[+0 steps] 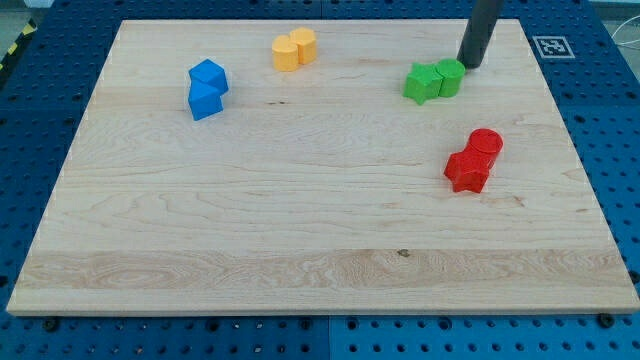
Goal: Point your arm towards top center
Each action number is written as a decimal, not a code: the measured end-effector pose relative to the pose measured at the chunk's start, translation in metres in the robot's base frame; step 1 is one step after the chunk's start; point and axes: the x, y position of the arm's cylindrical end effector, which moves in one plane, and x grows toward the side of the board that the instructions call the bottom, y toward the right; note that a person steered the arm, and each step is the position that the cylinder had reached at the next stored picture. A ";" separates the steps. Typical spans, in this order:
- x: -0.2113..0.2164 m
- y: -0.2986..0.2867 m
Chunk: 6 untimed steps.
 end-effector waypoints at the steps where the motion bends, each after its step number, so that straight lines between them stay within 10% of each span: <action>1: -0.012 -0.044; 6: -0.058 -0.275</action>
